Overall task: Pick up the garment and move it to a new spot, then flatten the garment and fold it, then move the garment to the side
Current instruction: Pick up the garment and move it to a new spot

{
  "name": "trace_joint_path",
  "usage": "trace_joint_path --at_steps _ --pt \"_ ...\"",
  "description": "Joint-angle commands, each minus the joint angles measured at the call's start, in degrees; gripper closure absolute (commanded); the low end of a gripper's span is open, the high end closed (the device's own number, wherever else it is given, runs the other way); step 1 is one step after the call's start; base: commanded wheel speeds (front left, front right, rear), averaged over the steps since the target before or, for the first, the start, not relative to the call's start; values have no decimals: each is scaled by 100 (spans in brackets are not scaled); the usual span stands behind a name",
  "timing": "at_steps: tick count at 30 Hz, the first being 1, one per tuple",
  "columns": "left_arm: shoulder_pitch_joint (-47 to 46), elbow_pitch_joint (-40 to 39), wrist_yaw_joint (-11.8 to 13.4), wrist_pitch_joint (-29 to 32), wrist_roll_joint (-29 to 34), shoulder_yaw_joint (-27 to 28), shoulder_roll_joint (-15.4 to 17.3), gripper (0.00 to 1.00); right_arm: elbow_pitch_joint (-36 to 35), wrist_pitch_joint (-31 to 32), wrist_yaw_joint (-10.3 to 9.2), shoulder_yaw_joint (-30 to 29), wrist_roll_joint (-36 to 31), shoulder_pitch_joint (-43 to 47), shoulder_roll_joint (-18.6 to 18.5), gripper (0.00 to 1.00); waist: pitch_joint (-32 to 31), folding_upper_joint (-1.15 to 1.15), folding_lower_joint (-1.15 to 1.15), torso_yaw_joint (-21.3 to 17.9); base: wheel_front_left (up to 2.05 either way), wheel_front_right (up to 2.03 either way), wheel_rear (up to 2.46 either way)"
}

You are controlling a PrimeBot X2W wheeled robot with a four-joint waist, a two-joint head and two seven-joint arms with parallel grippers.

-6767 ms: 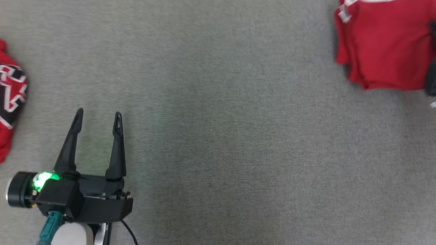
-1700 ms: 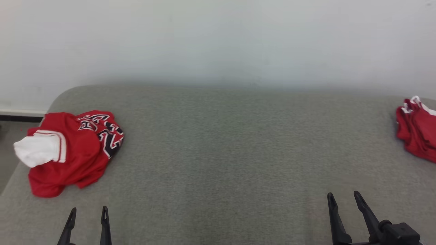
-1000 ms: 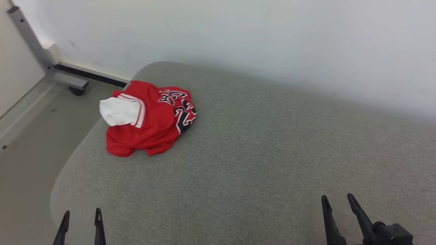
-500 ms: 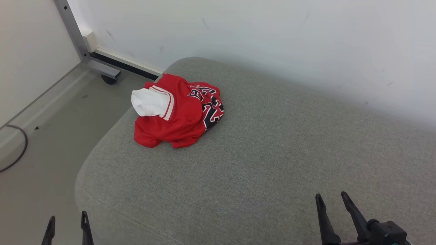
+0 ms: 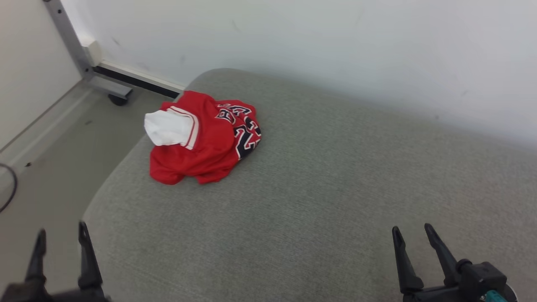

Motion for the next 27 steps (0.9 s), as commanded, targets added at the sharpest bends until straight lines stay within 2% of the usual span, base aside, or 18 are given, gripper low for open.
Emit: trace_joint_path --at_steps 1,14,19,27 --pt "-485 -28 -41 -6 -111 46 114 0 -96 23 -15 -63 -59 -125 -70 0 315 -1 0 -428 0 0 0" --pt "-2447 323 -184 314 -633 483 785 0 -404 -18 -15 -239 -106 -700 -204 0 1528 -1 0 -2077 0 0 0" --pt "-3016 597 -238 474 -805 720 1218 0 -443 -128 -15 -294 -99 -907 -157 0 2016 -1 0 -2660 0 0 0" --pt "-3740 1335 -384 765 -910 753 1699 0 -397 -259 -15 -339 -144 -1086 -143 0 2403 -1 0 -3057 0 0 0"
